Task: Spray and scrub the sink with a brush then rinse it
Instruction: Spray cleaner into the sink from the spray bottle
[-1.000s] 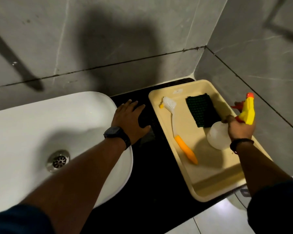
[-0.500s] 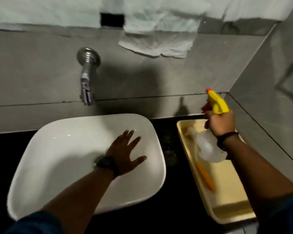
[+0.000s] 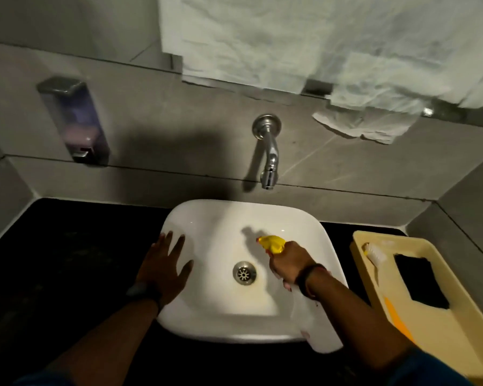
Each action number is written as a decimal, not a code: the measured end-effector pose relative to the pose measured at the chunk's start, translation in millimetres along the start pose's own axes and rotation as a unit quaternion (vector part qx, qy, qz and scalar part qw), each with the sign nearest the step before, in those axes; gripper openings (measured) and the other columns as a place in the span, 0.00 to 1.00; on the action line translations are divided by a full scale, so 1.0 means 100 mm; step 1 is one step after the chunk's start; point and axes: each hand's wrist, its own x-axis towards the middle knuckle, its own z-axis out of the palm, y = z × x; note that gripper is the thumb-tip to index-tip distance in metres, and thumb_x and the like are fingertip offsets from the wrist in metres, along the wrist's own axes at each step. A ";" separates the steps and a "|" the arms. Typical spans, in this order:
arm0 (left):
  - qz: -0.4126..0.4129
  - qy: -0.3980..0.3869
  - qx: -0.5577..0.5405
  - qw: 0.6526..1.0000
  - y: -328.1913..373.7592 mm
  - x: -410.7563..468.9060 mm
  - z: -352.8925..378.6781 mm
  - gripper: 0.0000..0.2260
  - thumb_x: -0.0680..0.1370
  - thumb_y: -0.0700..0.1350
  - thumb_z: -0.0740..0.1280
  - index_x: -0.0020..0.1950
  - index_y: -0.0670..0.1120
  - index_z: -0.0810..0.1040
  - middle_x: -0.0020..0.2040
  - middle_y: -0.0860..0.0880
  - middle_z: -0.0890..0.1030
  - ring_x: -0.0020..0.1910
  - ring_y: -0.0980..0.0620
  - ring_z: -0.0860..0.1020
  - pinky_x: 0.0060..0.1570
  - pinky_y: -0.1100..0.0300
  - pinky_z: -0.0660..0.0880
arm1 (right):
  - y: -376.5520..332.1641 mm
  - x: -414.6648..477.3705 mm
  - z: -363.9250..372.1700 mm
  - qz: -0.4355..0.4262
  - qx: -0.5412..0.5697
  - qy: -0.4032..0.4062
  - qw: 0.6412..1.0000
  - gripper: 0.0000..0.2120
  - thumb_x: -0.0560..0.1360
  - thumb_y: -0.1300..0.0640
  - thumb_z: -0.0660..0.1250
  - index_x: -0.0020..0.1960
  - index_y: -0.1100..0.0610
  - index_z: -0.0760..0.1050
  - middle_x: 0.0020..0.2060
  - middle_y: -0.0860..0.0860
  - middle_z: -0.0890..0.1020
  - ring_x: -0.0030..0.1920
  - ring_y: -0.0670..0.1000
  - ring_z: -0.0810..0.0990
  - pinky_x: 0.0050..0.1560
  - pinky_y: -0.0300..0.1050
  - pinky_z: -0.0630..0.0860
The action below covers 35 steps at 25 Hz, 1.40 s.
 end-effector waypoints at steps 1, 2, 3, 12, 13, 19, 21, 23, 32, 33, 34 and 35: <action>0.013 0.006 -0.003 1.000 0.03 -0.03 0.02 0.37 0.69 0.67 0.38 0.75 0.51 0.47 0.78 0.45 0.49 0.76 0.45 0.45 0.74 0.52 0.42 | -0.01 -0.05 0.11 0.006 -0.012 -0.015 1.000 0.15 0.65 0.59 0.60 0.48 0.58 0.80 0.31 0.55 0.80 0.15 0.50 0.73 0.21 0.39 0.71; 0.022 0.014 -0.005 1.000 0.06 -0.04 0.03 0.36 0.70 0.66 0.38 0.75 0.51 0.47 0.78 0.44 0.50 0.76 0.45 0.45 0.74 0.53 0.42 | -0.01 -0.09 0.18 0.011 -0.020 -0.023 0.999 0.16 0.65 0.57 0.60 0.48 0.58 0.80 0.32 0.55 0.81 0.15 0.50 0.74 0.21 0.39 0.72; 0.026 0.022 -0.006 0.999 0.06 -0.04 0.03 0.35 0.71 0.65 0.40 0.75 0.50 0.49 0.78 0.44 0.51 0.76 0.45 0.46 0.74 0.53 0.43 | -0.01 -0.11 0.24 0.015 -0.019 -0.022 0.999 0.15 0.64 0.56 0.61 0.48 0.58 0.80 0.34 0.56 0.82 0.17 0.51 0.74 0.22 0.40 0.72; 0.068 0.009 0.040 0.997 0.14 -0.04 -0.02 0.29 0.78 0.57 0.54 0.75 0.47 0.50 0.77 0.45 0.54 0.76 0.46 0.48 0.75 0.50 0.47 | 0.48 -0.16 -0.16 0.020 -0.056 0.085 0.995 0.15 0.70 0.58 0.60 0.52 0.55 0.81 0.37 0.59 0.83 0.27 0.60 0.80 0.26 0.43 0.76; 0.067 0.007 0.042 0.997 0.14 -0.04 -0.02 0.30 0.77 0.57 0.54 0.75 0.47 0.50 0.77 0.44 0.54 0.76 0.45 0.48 0.75 0.50 0.47 | 0.54 -0.20 -0.19 0.024 -0.060 0.075 0.995 0.15 0.70 0.58 0.60 0.53 0.55 0.81 0.37 0.59 0.83 0.26 0.59 0.80 0.25 0.43 0.76; 0.066 0.002 0.054 0.996 0.12 -0.02 0.01 0.31 0.77 0.58 0.55 0.75 0.46 0.51 0.77 0.45 0.56 0.76 0.45 0.49 0.75 0.49 0.49 | 0.51 -0.29 0.10 0.006 -0.046 0.010 0.999 0.12 0.71 0.58 0.61 0.49 0.58 0.80 0.40 0.61 0.83 0.26 0.58 0.76 0.29 0.45 0.74; 0.061 -0.003 0.053 0.997 0.12 -0.01 0.02 0.31 0.77 0.58 0.54 0.75 0.47 0.50 0.77 0.45 0.56 0.76 0.46 0.49 0.74 0.50 0.48 | 0.40 -0.27 0.22 -0.015 -0.046 0.006 0.999 0.11 0.69 0.59 0.61 0.46 0.59 0.80 0.42 0.62 0.83 0.31 0.60 0.76 0.36 0.48 0.76; 0.061 -0.002 0.058 0.996 0.11 0.00 0.03 0.31 0.77 0.59 0.54 0.75 0.46 0.50 0.77 0.45 0.56 0.76 0.45 0.49 0.74 0.49 0.48 | 0.30 -0.22 0.26 -0.026 -0.034 0.017 0.999 0.11 0.68 0.60 0.61 0.45 0.59 0.80 0.42 0.62 0.83 0.34 0.61 0.77 0.40 0.51 0.78; 0.051 -0.006 0.086 0.995 0.08 0.04 0.13 0.31 0.77 0.60 0.52 0.75 0.47 0.51 0.77 0.45 0.54 0.76 0.45 0.48 0.75 0.50 0.47 | 0.44 0.02 -0.08 -0.004 -0.046 0.092 0.995 0.13 0.67 0.56 0.61 0.46 0.57 0.81 0.38 0.59 0.83 0.33 0.63 0.80 0.36 0.51 0.80; 0.048 -0.012 0.097 0.994 0.07 0.05 0.14 0.31 0.76 0.61 0.52 0.75 0.47 0.51 0.78 0.45 0.53 0.76 0.45 0.48 0.75 0.50 0.47 | 0.44 0.03 -0.13 -0.002 -0.026 0.107 0.994 0.10 0.68 0.57 0.62 0.42 0.58 0.80 0.36 0.59 0.83 0.30 0.61 0.79 0.32 0.49 0.78; 0.047 -0.020 0.113 0.992 0.06 0.05 0.16 0.32 0.76 0.62 0.52 0.75 0.48 0.50 0.78 0.45 0.52 0.77 0.45 0.47 0.75 0.49 0.46 | 0.43 0.04 -0.18 -0.002 -0.008 0.124 0.992 0.08 0.69 0.57 0.63 0.38 0.58 0.79 0.33 0.59 0.82 0.27 0.60 0.78 0.28 0.47 0.76; 0.050 -0.033 0.128 0.990 0.06 0.06 0.15 0.33 0.75 0.63 0.52 0.75 0.49 0.50 0.78 0.45 0.50 0.76 0.45 0.45 0.75 0.49 0.46 | 0.41 0.04 -0.24 -0.007 0.009 0.141 0.990 0.08 0.70 0.57 0.64 0.34 0.58 0.78 0.32 0.59 0.82 0.25 0.59 0.77 0.25 0.45 0.74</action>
